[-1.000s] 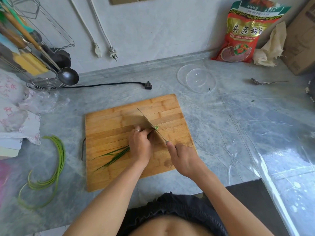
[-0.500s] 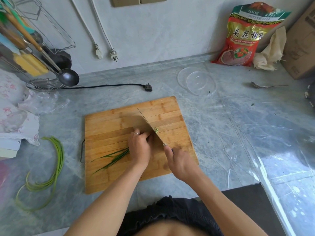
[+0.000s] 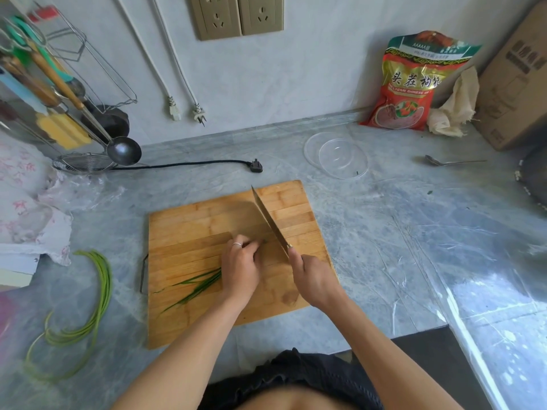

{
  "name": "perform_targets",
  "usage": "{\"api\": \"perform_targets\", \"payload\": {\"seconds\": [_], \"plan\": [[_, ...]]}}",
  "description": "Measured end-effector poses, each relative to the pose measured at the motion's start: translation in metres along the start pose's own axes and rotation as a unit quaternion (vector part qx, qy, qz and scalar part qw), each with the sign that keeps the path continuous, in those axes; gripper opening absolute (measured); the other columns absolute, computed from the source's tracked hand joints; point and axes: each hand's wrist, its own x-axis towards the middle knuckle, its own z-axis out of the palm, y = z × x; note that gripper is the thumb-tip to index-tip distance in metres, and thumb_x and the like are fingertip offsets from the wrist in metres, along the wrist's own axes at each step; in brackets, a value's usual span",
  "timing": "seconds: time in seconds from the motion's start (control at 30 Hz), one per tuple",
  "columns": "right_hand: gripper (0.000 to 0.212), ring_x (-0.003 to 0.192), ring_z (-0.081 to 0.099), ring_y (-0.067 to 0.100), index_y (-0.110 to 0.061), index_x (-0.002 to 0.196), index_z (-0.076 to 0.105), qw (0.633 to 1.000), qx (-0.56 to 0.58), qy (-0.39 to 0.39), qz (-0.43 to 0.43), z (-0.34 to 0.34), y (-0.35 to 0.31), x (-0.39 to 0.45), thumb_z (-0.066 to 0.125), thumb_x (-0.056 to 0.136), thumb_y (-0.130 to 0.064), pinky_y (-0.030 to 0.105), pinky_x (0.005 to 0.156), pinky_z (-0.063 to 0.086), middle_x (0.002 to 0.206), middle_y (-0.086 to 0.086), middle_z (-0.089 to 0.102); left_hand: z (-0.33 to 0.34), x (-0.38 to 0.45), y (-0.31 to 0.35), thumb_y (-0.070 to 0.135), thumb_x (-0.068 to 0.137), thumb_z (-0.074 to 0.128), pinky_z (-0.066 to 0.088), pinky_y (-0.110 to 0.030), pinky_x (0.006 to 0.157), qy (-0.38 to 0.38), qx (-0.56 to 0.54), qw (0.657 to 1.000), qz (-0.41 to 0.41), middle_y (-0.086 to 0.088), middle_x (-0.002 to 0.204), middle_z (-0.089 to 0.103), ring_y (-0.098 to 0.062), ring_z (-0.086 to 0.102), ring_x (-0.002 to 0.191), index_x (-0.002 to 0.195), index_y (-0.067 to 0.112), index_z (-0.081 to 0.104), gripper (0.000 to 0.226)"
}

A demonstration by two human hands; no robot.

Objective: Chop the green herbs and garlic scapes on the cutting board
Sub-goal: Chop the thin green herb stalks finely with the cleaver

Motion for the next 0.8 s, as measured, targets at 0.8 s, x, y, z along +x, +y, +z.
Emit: {"api": "perform_targets", "payload": {"seconds": [0.8], "plan": [[0.056, 0.049, 0.041, 0.011, -0.013, 0.061, 0.038, 0.998, -0.033, -0.018, -0.045, -0.002, -0.002, -0.026, 0.03, 0.102, -0.05, 0.024, 0.049, 0.03, 0.054, -0.001, 0.044, -0.007, -0.002, -0.001, 0.004, 0.087, 0.065, 0.051, -0.035, 0.068, -0.023, -0.026, 0.999, -0.008, -0.012, 0.095, 0.066, -0.03, 0.061, 0.086, 0.108, 0.017, 0.076, 0.028]]}}
